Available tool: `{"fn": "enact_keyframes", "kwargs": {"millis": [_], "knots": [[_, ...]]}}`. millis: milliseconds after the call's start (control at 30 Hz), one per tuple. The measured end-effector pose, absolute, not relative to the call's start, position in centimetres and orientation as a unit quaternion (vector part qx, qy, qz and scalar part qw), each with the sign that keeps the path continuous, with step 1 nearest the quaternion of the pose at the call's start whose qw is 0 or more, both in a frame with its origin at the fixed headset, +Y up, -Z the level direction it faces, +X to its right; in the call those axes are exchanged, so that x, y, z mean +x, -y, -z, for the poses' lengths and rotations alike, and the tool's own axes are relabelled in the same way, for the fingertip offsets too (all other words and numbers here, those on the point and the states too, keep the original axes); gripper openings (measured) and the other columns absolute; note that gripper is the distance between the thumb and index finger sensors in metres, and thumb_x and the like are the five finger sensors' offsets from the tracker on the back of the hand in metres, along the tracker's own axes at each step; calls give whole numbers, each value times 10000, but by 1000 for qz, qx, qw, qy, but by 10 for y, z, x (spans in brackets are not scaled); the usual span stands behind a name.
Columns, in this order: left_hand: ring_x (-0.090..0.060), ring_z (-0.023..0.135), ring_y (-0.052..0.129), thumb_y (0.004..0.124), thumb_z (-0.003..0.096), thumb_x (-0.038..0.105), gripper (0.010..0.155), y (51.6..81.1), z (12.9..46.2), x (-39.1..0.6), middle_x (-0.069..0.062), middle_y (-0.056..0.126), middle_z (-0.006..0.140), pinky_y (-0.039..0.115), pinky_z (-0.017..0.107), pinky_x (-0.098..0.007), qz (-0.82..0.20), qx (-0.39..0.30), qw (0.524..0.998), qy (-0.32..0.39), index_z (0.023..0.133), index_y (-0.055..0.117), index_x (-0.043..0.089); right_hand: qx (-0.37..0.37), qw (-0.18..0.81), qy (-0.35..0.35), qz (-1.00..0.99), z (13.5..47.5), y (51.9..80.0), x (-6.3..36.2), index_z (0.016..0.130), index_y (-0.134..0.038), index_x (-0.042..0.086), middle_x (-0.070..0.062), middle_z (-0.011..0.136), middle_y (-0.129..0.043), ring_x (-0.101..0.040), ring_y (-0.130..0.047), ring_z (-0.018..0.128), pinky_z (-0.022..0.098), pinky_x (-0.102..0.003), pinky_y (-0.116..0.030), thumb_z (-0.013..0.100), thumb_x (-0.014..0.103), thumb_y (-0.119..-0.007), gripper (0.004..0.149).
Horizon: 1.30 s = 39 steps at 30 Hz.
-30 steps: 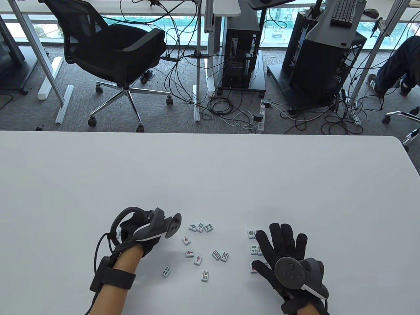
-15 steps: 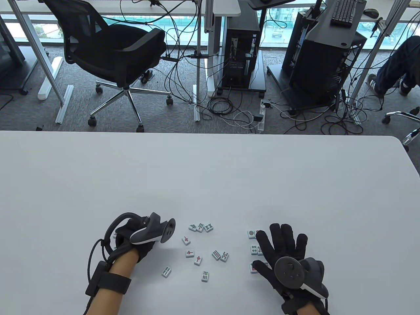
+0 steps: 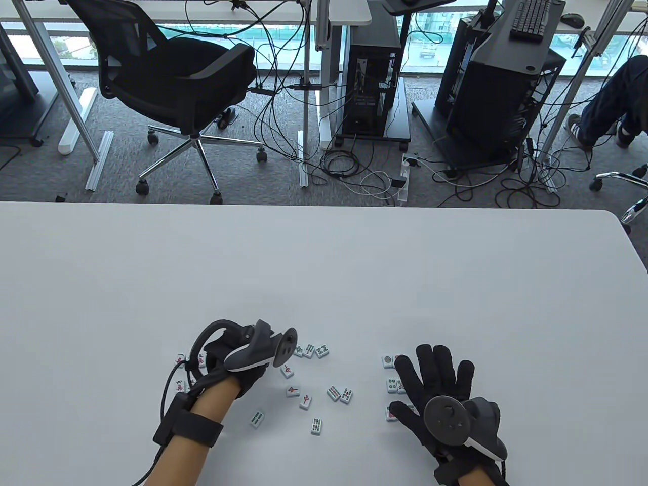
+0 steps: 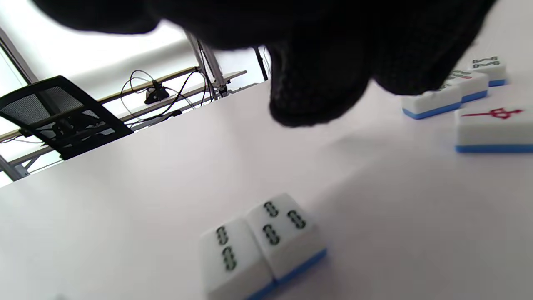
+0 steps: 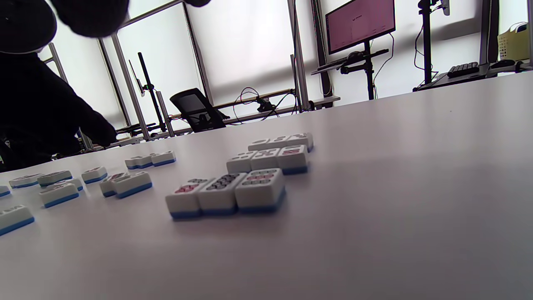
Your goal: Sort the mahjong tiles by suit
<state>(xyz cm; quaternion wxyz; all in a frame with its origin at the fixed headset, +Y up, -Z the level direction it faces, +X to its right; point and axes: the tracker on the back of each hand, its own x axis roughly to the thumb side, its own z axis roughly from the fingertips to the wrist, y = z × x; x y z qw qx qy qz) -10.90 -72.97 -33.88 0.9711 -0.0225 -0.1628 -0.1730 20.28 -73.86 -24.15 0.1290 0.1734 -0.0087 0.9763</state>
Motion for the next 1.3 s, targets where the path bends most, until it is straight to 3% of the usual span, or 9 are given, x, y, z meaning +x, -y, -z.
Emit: {"fn": "enact_keyframes", "kwargs": {"millis": [100,267,467,667,800,1000,1167,1300], "knots": [[-48,60,930,856,324,505,544,729,342,-84,152,1022,354,866,192,-335,186,13,965,183,820,852,281,174,132,9,-976,242,739,203,1122,-205,348,-78,1184,-44,-374,46,1037,699,-689,-25,522,608,-581,754],[-49,63,933,861,324,500,532,742,355,-67,150,1024,358,867,194,-336,198,-44,964,169,809,865,282,177,135,10,-975,242,739,202,1122,-206,350,-76,1184,-43,-373,47,1038,700,-689,-24,522,608,-581,753],[-57,67,943,850,337,492,493,753,364,-65,143,1034,359,869,196,-341,185,-69,968,154,777,894,275,178,137,11,-974,241,739,202,1122,-204,350,-76,1184,-43,-371,48,1038,701,-688,-24,523,608,-581,754],[-66,17,931,805,354,524,476,753,368,-75,130,1039,303,864,159,-345,219,-68,967,114,677,954,207,178,136,10,-975,241,739,202,1123,-206,349,-76,1184,-44,-372,47,1038,700,-689,-24,523,608,-582,754],[-70,59,950,793,373,491,483,746,367,-88,120,1042,357,867,189,-352,186,-52,975,108,750,910,214,178,136,11,-975,241,739,202,1122,-207,348,-75,1184,-42,-372,48,1038,700,-688,-24,522,608,-581,754],[-56,116,954,862,337,459,604,749,361,-91,134,1032,422,870,238,-345,237,-48,960,143,918,716,379,178,132,8,-975,242,740,202,1123,-206,348,-78,1184,-42,-374,47,1037,700,-688,-25,524,608,-580,753],[-54,147,956,854,339,477,629,758,359,-81,148,1023,453,866,265,-344,247,-62,951,173,937,666,426,178,130,8,-975,242,741,202,1122,-205,349,-78,1183,-44,-374,46,1037,699,-689,-25,523,609,-580,753],[-56,142,956,848,342,482,584,764,361,-74,151,1027,437,870,248,-346,263,-65,947,175,902,747,351,177,131,8,-975,242,741,202,1123,-204,349,-78,1184,-43,-374,47,1037,699,-689,-25,523,608,-580,754]]}}
